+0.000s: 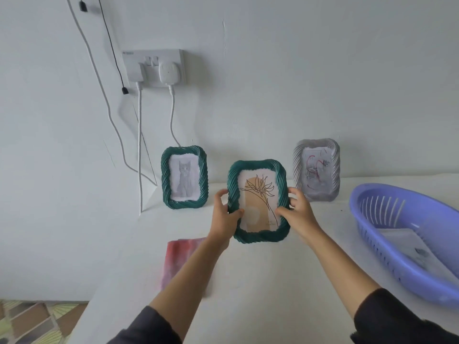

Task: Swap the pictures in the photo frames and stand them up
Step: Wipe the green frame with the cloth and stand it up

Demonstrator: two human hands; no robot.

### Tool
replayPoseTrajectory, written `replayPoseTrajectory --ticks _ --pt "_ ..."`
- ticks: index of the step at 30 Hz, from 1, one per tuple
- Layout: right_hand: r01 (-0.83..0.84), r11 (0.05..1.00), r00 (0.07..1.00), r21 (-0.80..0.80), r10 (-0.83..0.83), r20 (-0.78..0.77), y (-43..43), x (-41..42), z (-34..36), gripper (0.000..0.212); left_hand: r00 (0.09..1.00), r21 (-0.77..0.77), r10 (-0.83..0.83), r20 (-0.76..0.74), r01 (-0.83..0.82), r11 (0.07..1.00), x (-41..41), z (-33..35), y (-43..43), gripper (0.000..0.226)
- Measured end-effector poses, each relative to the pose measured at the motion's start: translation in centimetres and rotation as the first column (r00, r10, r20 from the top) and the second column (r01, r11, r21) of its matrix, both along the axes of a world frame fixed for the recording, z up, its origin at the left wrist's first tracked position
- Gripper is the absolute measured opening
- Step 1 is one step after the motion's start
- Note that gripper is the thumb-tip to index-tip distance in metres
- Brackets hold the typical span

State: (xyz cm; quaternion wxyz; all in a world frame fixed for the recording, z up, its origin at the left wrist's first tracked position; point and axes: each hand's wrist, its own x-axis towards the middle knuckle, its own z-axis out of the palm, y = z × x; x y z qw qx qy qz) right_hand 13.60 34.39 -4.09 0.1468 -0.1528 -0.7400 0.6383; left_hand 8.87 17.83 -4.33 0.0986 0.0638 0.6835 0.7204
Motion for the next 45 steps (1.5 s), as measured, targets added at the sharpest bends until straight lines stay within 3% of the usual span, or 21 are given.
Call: replayPoseTrajectory --ticks 12,19,45 --pt "-0.19 0.982 0.982 0.013 0.19 -0.016 3.3 -12.3 3.0 0.041 0.994 0.055 0.063 -0.087 -0.059 0.997 -11.4 1.0 2.8 0.048" --pt "-0.193 0.981 0.981 -0.026 0.194 0.024 3.4 -16.2 1.0 0.04 0.993 0.017 0.077 -0.088 -0.076 0.997 -15.1 -1.0 3.3 0.053" --pt "-0.222 0.975 0.973 0.009 0.221 0.063 3.9 -16.7 -1.8 0.051 0.998 -0.044 0.008 -0.056 -0.011 0.999 -15.4 -2.8 3.4 0.055"
